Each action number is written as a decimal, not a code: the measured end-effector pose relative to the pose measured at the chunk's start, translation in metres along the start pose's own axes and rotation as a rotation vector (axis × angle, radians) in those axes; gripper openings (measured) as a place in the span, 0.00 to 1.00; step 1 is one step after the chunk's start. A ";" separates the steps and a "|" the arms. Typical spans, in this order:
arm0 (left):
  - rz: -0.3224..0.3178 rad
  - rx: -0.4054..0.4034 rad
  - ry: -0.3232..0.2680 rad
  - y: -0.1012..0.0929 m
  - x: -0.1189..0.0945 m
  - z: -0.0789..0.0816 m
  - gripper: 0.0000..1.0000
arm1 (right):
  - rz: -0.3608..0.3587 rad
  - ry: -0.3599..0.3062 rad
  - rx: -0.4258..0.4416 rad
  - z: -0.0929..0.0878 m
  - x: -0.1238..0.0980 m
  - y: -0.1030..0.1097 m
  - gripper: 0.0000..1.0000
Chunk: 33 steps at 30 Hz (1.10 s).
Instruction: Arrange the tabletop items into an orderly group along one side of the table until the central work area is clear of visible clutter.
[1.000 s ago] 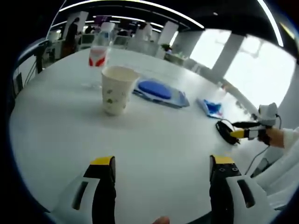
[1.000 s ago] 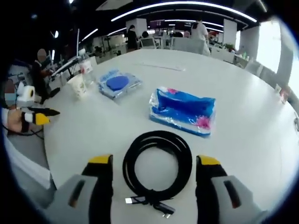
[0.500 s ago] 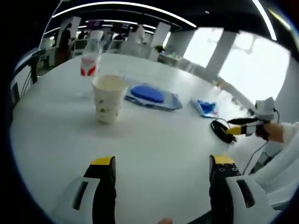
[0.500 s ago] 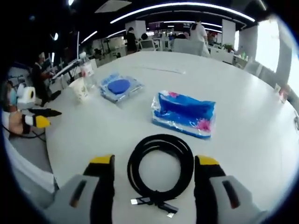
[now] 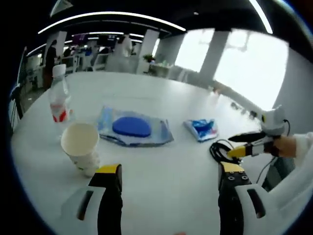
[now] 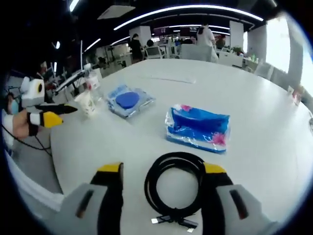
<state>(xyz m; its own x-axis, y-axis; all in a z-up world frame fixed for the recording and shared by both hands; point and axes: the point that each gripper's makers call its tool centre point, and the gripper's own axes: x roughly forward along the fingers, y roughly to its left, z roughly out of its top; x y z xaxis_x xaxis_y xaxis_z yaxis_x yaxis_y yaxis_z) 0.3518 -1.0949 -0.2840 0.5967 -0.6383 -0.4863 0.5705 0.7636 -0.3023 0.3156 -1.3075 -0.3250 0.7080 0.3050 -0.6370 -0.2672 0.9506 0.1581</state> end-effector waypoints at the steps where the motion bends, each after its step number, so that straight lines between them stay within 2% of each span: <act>1: -0.002 0.002 0.001 -0.001 0.002 0.001 0.77 | 0.003 -0.006 0.013 0.002 0.001 0.001 0.60; 9: -0.003 0.014 0.005 -0.001 0.019 0.016 0.77 | 0.053 -0.023 0.122 0.012 0.015 0.017 0.57; 12: 0.004 0.002 0.009 0.001 0.027 0.021 0.77 | 0.076 -0.024 0.143 0.017 0.021 0.024 0.55; 16: 0.024 0.026 0.026 0.006 0.037 0.027 0.77 | 0.115 -0.030 0.161 0.025 0.031 0.035 0.53; 20: 0.034 0.021 0.026 0.008 0.042 0.031 0.77 | 0.173 -0.056 0.244 0.040 0.042 0.049 0.45; 24: 0.031 0.021 0.033 0.008 0.046 0.031 0.77 | 0.187 -0.053 0.242 0.047 0.054 0.057 0.46; 33: 0.046 0.011 0.038 0.015 0.046 0.029 0.76 | 0.205 -0.040 0.322 0.068 0.084 0.064 0.46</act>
<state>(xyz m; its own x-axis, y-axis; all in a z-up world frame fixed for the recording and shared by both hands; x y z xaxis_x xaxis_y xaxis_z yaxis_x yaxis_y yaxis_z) 0.4042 -1.1154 -0.2875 0.6008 -0.5985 -0.5300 0.5494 0.7907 -0.2701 0.4021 -1.2175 -0.3174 0.6880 0.4864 -0.5387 -0.1914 0.8376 0.5117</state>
